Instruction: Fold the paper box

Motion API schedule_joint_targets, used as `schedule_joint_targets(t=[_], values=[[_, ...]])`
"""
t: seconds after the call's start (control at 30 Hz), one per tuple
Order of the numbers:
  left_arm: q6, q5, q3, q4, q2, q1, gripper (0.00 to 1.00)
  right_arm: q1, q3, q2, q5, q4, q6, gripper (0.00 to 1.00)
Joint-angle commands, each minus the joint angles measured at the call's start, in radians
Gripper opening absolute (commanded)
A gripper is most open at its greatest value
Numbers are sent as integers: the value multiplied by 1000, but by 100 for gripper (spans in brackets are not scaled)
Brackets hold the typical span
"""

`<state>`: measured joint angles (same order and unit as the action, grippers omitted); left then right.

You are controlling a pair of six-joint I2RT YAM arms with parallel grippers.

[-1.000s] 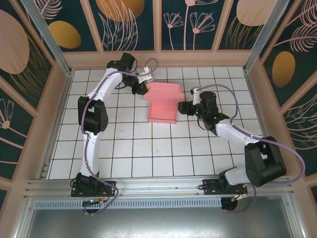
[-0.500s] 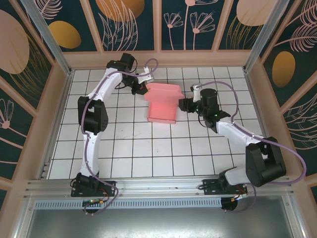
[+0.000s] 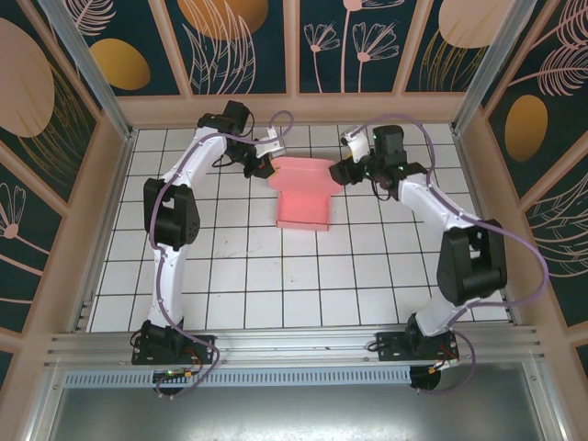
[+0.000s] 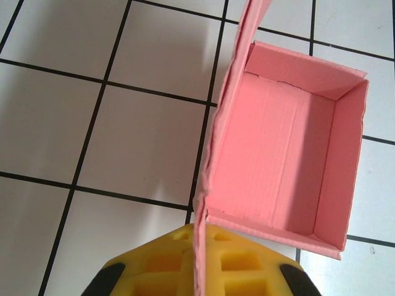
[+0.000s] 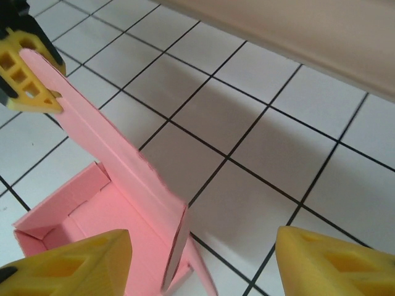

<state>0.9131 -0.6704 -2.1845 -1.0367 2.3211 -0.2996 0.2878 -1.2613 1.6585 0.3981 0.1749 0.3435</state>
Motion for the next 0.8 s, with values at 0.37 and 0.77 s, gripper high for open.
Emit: schedule_joint_targets(t=[0.37, 0.77], values=[[45, -13, 18, -41, -23, -1, 0, -11, -272, 225, 46, 390, 181, 22], [55, -21, 13, -44, -14, -1, 0, -19, -374, 282, 44, 508, 260, 13]])
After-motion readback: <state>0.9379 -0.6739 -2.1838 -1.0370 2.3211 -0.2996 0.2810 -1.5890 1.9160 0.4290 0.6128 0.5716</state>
